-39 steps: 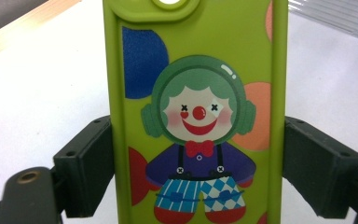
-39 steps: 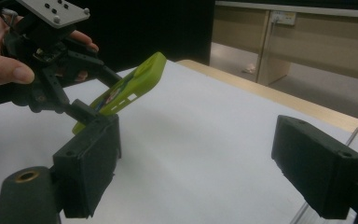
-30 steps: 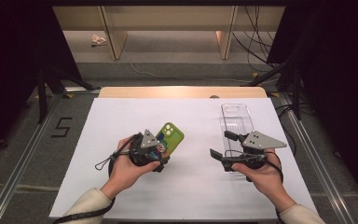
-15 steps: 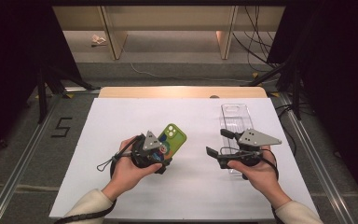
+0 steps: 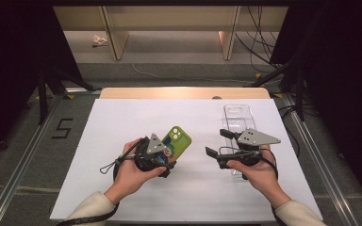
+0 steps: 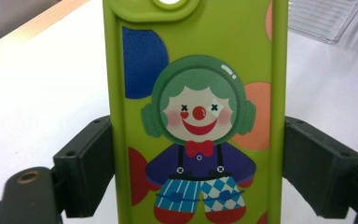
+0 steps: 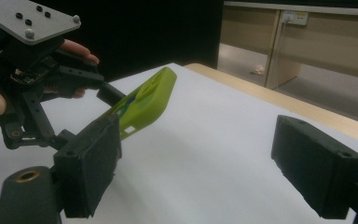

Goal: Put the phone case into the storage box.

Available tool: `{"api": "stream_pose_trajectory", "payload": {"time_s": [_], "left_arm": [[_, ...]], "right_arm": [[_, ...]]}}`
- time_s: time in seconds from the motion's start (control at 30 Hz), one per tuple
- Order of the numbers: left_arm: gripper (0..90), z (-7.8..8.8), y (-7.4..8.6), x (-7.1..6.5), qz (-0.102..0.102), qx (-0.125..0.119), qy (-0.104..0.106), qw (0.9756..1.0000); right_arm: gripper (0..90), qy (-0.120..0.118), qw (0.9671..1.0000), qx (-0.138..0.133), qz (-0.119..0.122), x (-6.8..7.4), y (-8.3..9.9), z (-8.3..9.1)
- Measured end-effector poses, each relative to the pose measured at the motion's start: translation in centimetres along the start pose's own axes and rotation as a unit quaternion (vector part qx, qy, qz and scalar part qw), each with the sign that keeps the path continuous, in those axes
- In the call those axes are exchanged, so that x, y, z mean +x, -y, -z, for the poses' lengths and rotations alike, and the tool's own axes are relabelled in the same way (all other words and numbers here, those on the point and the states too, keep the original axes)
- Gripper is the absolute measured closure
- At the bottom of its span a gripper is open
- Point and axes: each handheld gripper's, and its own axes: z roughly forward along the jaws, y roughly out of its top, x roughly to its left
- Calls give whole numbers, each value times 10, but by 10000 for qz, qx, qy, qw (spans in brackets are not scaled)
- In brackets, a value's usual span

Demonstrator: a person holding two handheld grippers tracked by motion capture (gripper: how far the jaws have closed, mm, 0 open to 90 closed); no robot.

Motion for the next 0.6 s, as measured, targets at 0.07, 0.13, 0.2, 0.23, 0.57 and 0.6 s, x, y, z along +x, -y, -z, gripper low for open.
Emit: {"api": "stream_pose_trajectory", "payload": {"time_s": [0.07,0.13,0.2,0.23,0.57,0.6], "left_arm": [[161,0,0,0,0,-3,4,10000],[162,0,0,0,-3,-4,9,10000],[161,0,0,-1,0,-21,14,10000],[161,0,-1,-1,1,-26,15,10000],[161,-1,-1,-4,-8,-31,47,10000],[161,-1,-1,-4,-22,-35,58,10000]], "right_arm": [[171,1,10000,-7,5,0,-1,-1],[171,-6,10000,-3,-9,0,-1,-2],[172,-9,10000,-10,-13,0,-2,-3],[172,-12,10000,-7,-12,0,-2,-4],[175,0,10000,-34,-45,0,-4,-8],[175,5,10000,-33,-50,-1,-5,-8]]}}
